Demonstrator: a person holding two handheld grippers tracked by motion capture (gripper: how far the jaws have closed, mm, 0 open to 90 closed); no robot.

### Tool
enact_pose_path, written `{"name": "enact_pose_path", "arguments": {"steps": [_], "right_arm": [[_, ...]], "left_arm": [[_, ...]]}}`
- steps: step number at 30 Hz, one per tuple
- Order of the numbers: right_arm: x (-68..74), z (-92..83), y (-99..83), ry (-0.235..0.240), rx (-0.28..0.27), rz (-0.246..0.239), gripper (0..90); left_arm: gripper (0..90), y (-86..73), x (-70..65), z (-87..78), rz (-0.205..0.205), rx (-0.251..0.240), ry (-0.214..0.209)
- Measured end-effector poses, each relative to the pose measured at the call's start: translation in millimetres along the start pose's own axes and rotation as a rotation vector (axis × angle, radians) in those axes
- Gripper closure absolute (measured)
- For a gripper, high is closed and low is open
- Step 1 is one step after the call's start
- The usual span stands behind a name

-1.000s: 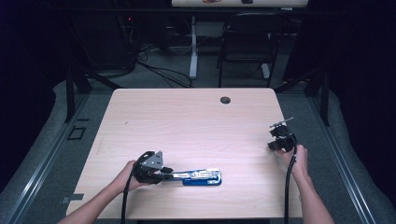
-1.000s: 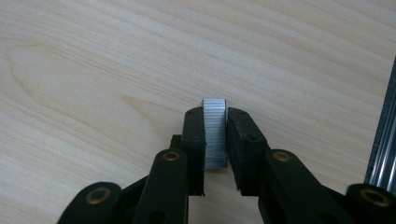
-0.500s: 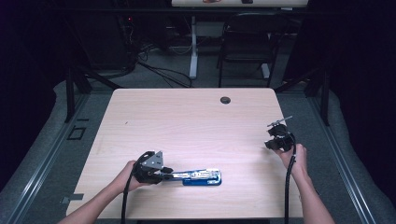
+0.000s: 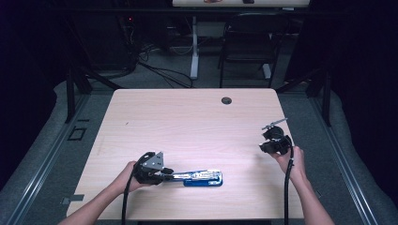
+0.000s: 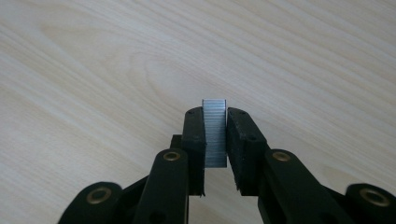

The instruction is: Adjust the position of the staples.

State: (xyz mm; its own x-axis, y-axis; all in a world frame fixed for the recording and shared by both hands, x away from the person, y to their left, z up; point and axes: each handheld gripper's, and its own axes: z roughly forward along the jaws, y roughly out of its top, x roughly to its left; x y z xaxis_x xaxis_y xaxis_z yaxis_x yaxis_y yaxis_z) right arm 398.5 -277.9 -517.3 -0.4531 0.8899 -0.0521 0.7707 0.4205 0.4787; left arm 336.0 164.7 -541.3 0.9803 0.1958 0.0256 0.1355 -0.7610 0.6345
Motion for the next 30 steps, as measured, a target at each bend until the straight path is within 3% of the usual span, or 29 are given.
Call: {"name": "enact_pose_path", "arguments": {"steps": [8,16,30], "right_arm": [[19.4,-9.0,-0.7,0.038,-0.010,-0.033,77.9],[46.5,-17.1,-4.7,0.072,0.010,-0.100,77.9],[84.2,-15.1,-13.5,0.138,0.056,-0.169,77.8]], "left_arm": [[74.5,0.1,-0.2,-0.1,0.002,0.002,0.004],[74.6,0.0,-0.3,-0.1,0.001,0.002,0.004],[74.5,0.1,-0.1,0.3,0.003,-0.001,0.005]]}}
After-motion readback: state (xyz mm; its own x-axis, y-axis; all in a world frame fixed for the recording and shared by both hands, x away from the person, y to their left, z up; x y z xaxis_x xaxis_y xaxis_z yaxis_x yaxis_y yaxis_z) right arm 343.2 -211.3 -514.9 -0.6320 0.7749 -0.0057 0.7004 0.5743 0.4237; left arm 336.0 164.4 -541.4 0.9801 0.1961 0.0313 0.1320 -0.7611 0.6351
